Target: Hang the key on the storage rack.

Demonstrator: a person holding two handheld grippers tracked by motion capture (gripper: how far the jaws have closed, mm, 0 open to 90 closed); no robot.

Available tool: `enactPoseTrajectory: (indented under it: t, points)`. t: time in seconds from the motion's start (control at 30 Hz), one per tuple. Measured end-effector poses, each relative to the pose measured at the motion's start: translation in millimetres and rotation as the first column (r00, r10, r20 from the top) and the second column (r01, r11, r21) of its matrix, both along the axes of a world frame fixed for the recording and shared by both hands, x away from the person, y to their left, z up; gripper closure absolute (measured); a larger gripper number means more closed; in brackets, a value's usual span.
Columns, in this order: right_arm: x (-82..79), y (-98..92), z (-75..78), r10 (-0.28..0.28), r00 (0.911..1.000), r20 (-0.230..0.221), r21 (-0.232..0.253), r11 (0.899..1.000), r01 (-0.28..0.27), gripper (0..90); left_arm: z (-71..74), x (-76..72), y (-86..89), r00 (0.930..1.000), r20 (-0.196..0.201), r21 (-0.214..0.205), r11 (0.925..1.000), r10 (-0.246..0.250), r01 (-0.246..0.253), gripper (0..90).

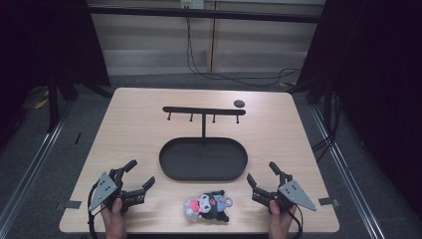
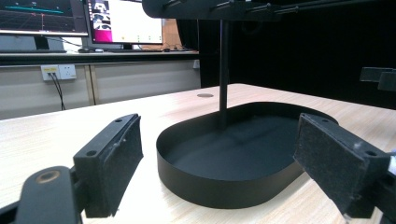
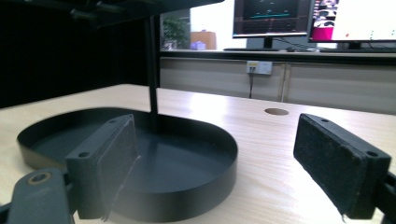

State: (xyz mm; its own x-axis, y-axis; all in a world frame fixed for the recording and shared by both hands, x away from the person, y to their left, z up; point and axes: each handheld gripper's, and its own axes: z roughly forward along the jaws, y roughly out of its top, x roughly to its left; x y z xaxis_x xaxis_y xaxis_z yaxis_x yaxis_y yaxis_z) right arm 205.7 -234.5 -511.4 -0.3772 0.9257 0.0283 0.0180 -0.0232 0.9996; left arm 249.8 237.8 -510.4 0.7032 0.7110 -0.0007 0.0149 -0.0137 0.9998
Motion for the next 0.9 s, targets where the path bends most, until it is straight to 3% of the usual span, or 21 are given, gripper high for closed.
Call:
enactPoseTrajectory:
  t: [0.33,0.47,0.7,0.9]
  points:
    - [1.5,2.9,1.0,-0.008,0.9998,-0.020,-0.019,1.000,0.007,12.9,0.0,0.0,-0.1,1.0000,-0.002,-0.003,1.0000,0.000,0.000,15.1]
    - [3.7,3.5,1.8,0.021,0.9991,-0.038,-0.038,0.999,-0.022,12.9,0.0,0.0,-0.1,1.0000,-0.001,-0.002,1.0000,0.001,-0.001,15.1]
    - [8.4,6.9,4.5,0.022,0.9918,-0.126,-0.053,0.998,-0.029,14.9,0.1,0.3,0.0,1.0000,0.002,-0.001,1.0000,0.000,0.000,15.1]
    - [11.6,16.6,7.8,0.061,0.9738,-0.219,-0.091,0.992,-0.083,28.9,0.1,0.3,0.0,1.0000,0.002,-0.001,1.0000,0.000,0.000,15.1]
